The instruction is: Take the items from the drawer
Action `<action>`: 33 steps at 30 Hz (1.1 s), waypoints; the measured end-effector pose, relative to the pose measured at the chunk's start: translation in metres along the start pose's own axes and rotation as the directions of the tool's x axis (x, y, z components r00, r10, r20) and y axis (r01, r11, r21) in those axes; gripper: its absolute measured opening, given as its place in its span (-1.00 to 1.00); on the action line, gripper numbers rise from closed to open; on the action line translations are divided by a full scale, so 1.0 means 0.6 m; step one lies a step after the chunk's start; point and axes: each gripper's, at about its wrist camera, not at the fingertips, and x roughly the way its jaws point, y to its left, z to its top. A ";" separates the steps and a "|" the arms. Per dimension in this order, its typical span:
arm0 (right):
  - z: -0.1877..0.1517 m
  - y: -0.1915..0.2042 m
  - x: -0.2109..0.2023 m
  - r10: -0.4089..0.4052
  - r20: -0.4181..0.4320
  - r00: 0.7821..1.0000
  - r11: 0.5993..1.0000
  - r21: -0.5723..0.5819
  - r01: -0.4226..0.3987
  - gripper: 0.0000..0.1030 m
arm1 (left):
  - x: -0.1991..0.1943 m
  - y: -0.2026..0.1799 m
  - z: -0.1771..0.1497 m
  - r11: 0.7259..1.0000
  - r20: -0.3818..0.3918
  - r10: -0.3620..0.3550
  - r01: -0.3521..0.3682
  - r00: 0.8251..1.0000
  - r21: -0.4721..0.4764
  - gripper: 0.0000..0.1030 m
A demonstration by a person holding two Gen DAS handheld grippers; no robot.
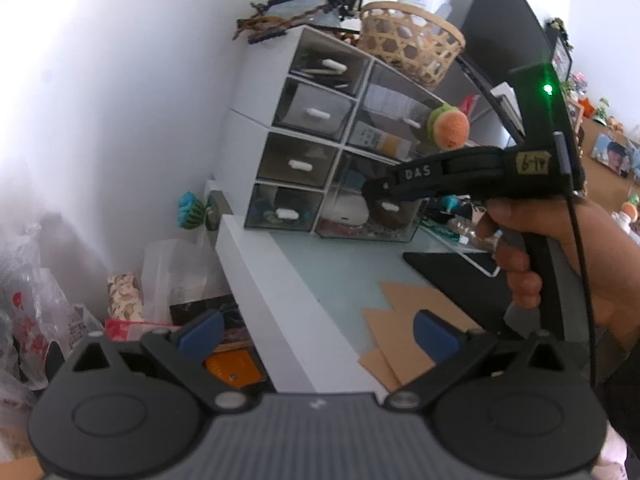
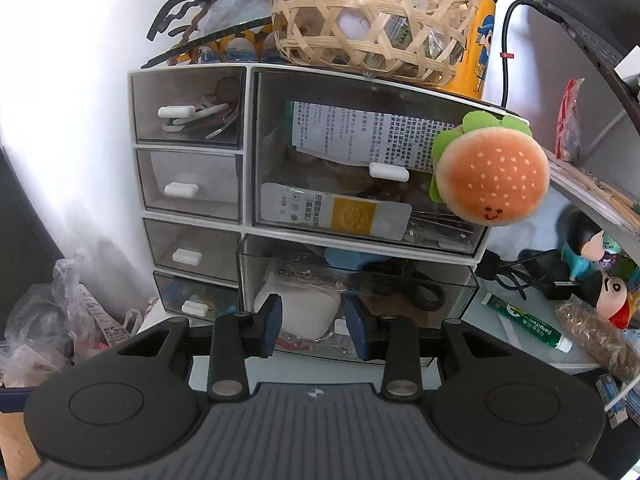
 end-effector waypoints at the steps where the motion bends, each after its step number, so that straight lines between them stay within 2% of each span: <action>1: 0.001 0.000 0.002 -0.001 0.000 1.000 1.000 0.000 0.001 -0.24 | 0.001 0.001 0.000 1.000 0.000 -0.001 0.001 1.000 -0.003 0.99; 16: 0.006 0.002 0.017 -0.029 0.011 1.000 0.999 -0.017 0.029 -0.33 | -0.002 0.003 -0.001 1.000 -0.006 0.009 -0.009 1.000 -0.003 0.99; 23: 0.007 -0.004 0.017 -0.015 0.012 1.000 1.000 -0.011 0.016 -0.33 | 0.002 0.008 0.001 1.000 -0.011 -0.001 0.001 1.000 0.008 0.99; 29: 0.001 -0.023 0.003 0.003 0.023 1.000 0.999 0.034 -0.004 -0.33 | 0.003 0.001 0.003 1.000 -0.008 0.004 -0.003 1.000 0.024 0.99; 33: -0.006 -0.024 -0.021 -0.005 0.027 1.000 1.000 0.019 0.005 -0.33 | -0.003 -0.008 0.007 0.999 0.002 0.000 0.000 1.000 0.038 0.99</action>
